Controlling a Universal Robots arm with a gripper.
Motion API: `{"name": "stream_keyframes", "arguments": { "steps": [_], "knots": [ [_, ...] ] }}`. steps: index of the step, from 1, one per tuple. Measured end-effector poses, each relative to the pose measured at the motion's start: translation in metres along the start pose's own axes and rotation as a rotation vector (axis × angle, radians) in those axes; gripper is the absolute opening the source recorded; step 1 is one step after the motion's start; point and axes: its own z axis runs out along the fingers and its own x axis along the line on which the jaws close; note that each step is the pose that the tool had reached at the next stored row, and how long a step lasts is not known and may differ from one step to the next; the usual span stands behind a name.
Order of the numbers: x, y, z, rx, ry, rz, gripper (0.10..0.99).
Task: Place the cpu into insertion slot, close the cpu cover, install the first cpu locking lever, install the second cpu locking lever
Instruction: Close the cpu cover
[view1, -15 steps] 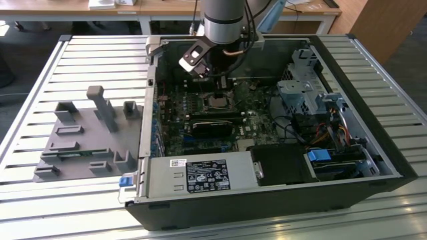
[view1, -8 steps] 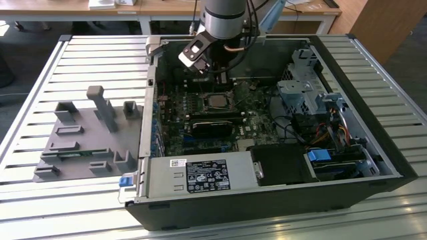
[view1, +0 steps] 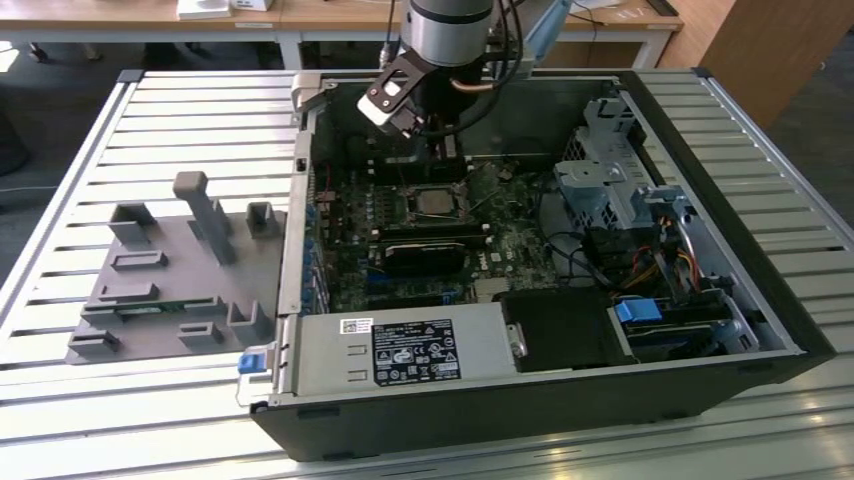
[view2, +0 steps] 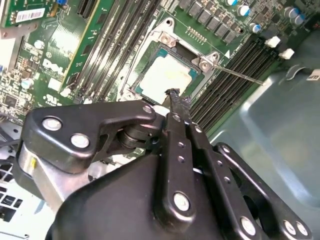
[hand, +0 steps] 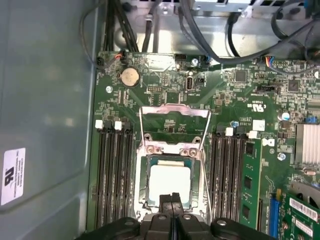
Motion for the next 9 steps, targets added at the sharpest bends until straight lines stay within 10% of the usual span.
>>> {"name": "stream_keyframes", "arguments": {
  "steps": [9],
  "knots": [
    [-0.0005,0.0076,0.0003,0.0,0.0,-0.003,0.106]
  ]
}}
